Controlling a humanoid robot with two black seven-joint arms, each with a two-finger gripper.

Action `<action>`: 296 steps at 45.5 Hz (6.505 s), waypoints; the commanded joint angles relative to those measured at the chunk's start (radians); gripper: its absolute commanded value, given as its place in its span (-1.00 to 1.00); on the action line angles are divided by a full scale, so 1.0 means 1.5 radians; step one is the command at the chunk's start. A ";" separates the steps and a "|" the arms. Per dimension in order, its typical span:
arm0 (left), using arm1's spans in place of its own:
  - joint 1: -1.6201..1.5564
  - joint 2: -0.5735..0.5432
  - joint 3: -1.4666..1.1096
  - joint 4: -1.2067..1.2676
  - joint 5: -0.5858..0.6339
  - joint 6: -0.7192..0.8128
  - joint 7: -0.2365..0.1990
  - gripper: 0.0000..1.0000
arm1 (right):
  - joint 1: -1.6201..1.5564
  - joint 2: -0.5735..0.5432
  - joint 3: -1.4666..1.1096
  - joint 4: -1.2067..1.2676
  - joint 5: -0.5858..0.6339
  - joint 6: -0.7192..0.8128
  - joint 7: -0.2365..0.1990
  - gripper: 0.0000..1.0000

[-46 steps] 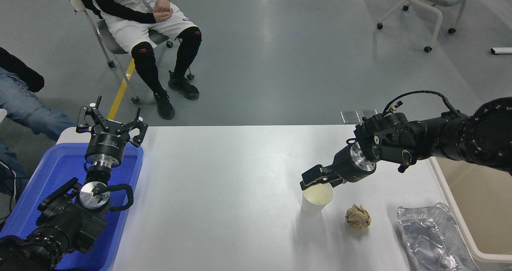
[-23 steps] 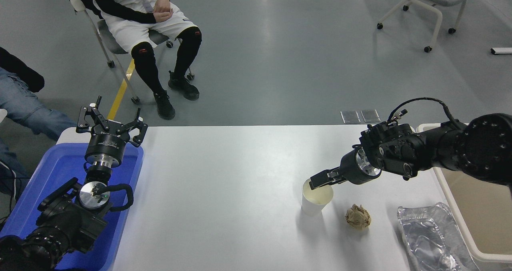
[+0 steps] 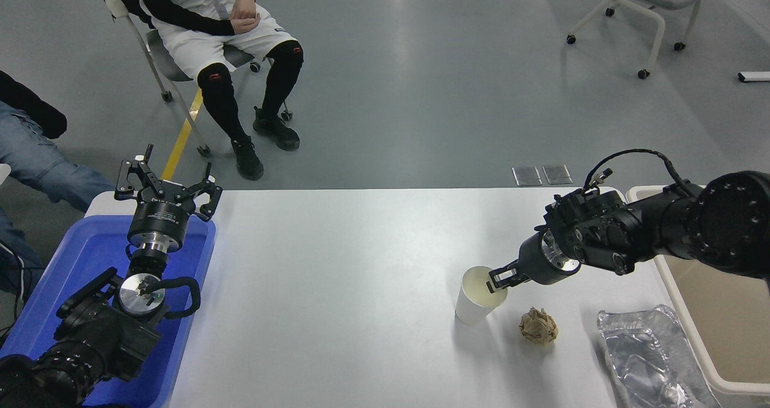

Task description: Pick up paper cup place in dustbin

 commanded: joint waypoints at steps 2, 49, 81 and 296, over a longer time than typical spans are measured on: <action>0.000 0.000 0.000 0.000 0.000 0.000 0.000 0.98 | 0.056 -0.017 -0.001 0.027 -0.031 0.083 -0.001 -1.00; 0.000 0.000 0.000 0.000 0.000 0.000 0.000 0.98 | 0.490 -0.118 0.007 0.032 -0.030 0.304 -0.002 -1.00; 0.000 0.000 0.000 0.000 0.000 0.000 0.000 0.98 | 0.536 -0.155 -0.037 0.023 -0.050 0.304 -0.003 -1.00; 0.000 0.000 0.000 0.000 0.000 0.000 0.000 0.98 | 0.019 -0.447 -0.077 0.053 0.140 -0.205 -0.101 1.00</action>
